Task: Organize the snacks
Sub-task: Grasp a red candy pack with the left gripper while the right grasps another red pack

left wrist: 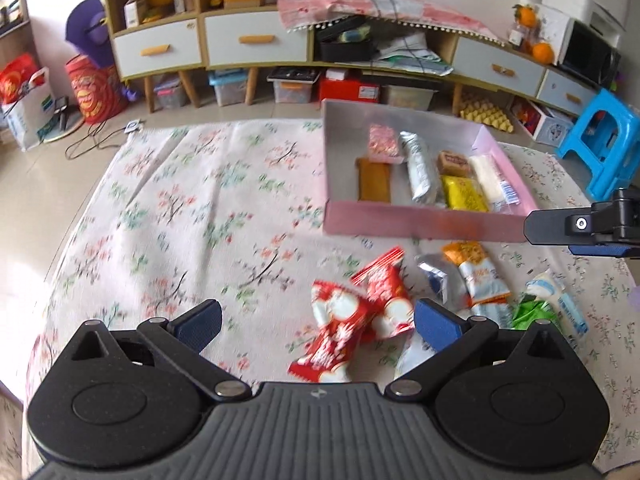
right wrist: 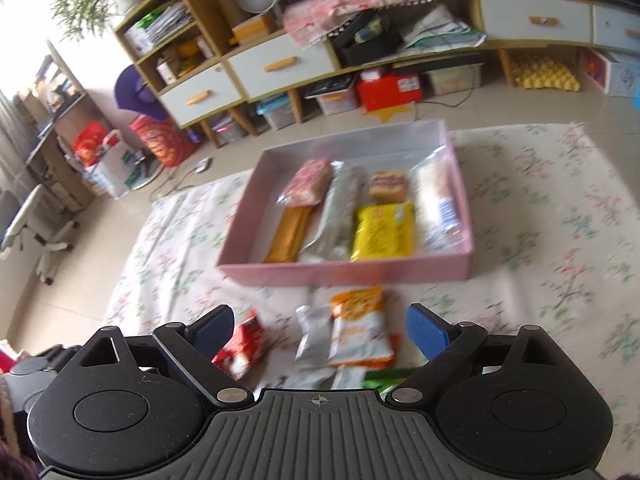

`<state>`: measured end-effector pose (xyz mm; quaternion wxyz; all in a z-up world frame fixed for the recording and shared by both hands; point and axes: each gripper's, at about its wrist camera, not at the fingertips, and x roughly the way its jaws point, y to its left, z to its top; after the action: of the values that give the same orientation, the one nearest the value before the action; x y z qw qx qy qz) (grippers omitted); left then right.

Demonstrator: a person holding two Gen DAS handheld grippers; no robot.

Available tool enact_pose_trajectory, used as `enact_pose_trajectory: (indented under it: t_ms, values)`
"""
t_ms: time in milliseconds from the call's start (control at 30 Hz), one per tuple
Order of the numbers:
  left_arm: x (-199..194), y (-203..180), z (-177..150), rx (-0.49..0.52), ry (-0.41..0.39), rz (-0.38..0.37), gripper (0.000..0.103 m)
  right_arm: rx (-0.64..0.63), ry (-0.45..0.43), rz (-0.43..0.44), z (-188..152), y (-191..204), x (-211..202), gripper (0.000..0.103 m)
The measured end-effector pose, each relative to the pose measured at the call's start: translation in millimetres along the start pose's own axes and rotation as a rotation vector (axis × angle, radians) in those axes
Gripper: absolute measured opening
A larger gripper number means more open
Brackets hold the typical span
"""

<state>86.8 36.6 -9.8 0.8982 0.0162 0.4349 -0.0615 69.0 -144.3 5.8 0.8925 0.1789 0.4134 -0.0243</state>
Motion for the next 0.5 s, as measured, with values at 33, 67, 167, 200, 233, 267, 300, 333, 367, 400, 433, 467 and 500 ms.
enact_pose_trajectory:
  t_ms: [33,67,167,200,233,267,300,333,367,400,433,467,500]
  values:
    - [2.7,1.6,-3.6,-0.008,0.0,0.034,0.102,-0.006,-0.002,0.012,-4.7,2.5,3.9,0.096]
    - [4.2,2.5,-7.9,-0.008,-0.001,0.063,0.102,-0.016,0.003,0.021,-10.0,6.3,8.5,0.096]
    - [7.2,7.8,-14.9,0.002,-0.003,0.032,0.101,-0.056,0.039,0.006,-14.0,19.0,23.3,0.096]
    - [8.8,10.1,-17.1,0.0,-0.001,0.008,0.101,-0.061,0.042,0.007,-14.6,22.0,27.1,0.096]
    - [10.2,11.6,-19.2,0.001,0.0,-0.013,0.098,-0.06,0.045,0.012,-14.4,24.5,31.6,0.096]
    - [12.5,12.4,-20.3,0.007,0.002,-0.034,0.096,-0.053,0.05,0.023,-14.0,26.6,36.7,0.096]
    - [14.4,12.8,-21.9,0.013,0.005,-0.05,0.094,-0.044,0.056,0.036,-16.0,27.5,40.7,0.096]
    - [16.2,12.6,-23.3,0.017,0.008,-0.063,0.09,-0.032,0.063,0.05,-15.6,28.9,46.2,0.096]
    - [18.7,12.6,-24.0,0.022,0.017,-0.075,0.087,-0.014,0.069,0.065,-15.2,29.4,51.3,0.096]
    - [21.1,12.2,-24.0,0.024,0.029,-0.082,0.085,0.012,0.075,0.081,-15.2,29.5,56.9,0.095]
    - [22.8,11.9,-24.9,0.025,0.038,-0.088,0.079,0.04,0.083,0.097,-14.7,29.0,62.2,0.094]
    - [24.1,11.5,-25.3,0.027,0.046,-0.094,0.074,0.068,0.089,0.11,-14.3,28.6,66.9,0.093]
    - [25.7,11.1,-25.9,0.03,0.053,-0.1,0.072,0.09,0.093,0.118,-14.1,28.3,70.7,0.09]
